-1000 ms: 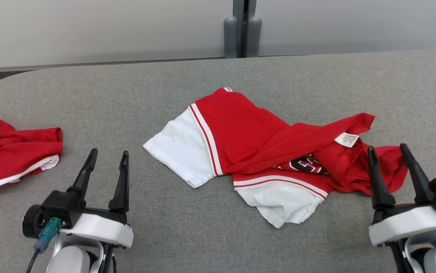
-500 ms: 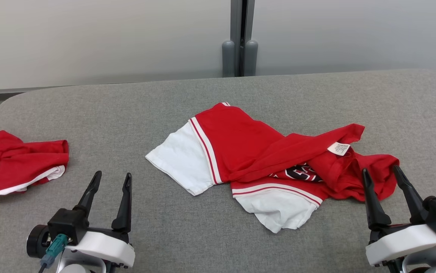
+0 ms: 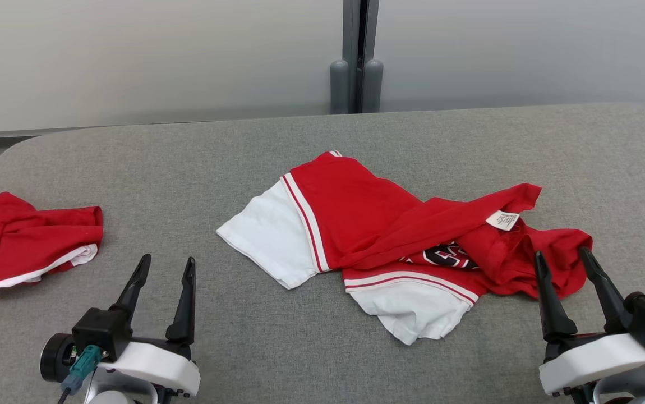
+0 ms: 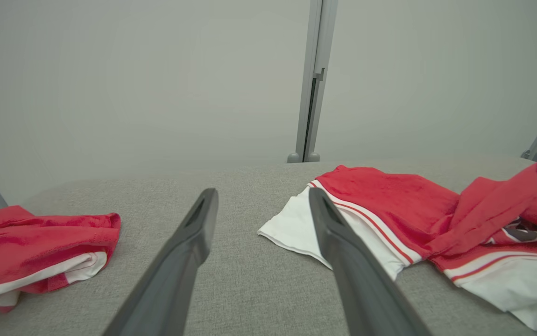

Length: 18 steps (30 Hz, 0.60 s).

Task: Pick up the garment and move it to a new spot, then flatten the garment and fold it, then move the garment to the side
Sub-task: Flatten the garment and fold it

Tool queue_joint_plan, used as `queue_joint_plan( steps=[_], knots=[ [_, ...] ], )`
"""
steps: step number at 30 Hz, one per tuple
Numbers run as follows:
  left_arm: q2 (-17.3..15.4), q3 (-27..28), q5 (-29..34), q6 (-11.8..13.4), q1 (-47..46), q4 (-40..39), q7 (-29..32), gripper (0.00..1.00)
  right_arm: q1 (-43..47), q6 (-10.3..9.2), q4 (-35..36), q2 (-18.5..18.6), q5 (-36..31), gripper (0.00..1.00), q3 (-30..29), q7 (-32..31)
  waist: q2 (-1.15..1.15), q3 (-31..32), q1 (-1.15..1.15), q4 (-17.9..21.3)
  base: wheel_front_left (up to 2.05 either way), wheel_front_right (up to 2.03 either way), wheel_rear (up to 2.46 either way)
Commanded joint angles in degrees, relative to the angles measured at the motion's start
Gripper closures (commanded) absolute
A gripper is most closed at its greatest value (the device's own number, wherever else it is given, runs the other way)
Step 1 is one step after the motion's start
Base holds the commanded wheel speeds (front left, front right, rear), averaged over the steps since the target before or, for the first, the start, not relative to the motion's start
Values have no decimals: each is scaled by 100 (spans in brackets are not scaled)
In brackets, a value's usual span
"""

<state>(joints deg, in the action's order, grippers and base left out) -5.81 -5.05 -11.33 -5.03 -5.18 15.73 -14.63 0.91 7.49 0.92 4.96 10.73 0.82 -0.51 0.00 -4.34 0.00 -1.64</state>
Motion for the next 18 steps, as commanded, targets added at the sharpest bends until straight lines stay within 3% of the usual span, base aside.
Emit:
queue_joint_plan(
  steps=[1,10,18],
  knots=[
    [-21,-10,-39,16,-72,15,14,0,9,0,-7,8,20,0,-3,28,0,-8,0,1,0,0,0],
    [53,-385,-159,-128,-1099,434,331,0,-271,0,61,-28,30,0,63,46,0,-517,0,92,0,0,0],
    [21,-588,-455,-218,-2388,2289,732,0,-646,0,-120,-44,51,0,246,176,0,-1116,0,370,0,0,0]
  ],
)
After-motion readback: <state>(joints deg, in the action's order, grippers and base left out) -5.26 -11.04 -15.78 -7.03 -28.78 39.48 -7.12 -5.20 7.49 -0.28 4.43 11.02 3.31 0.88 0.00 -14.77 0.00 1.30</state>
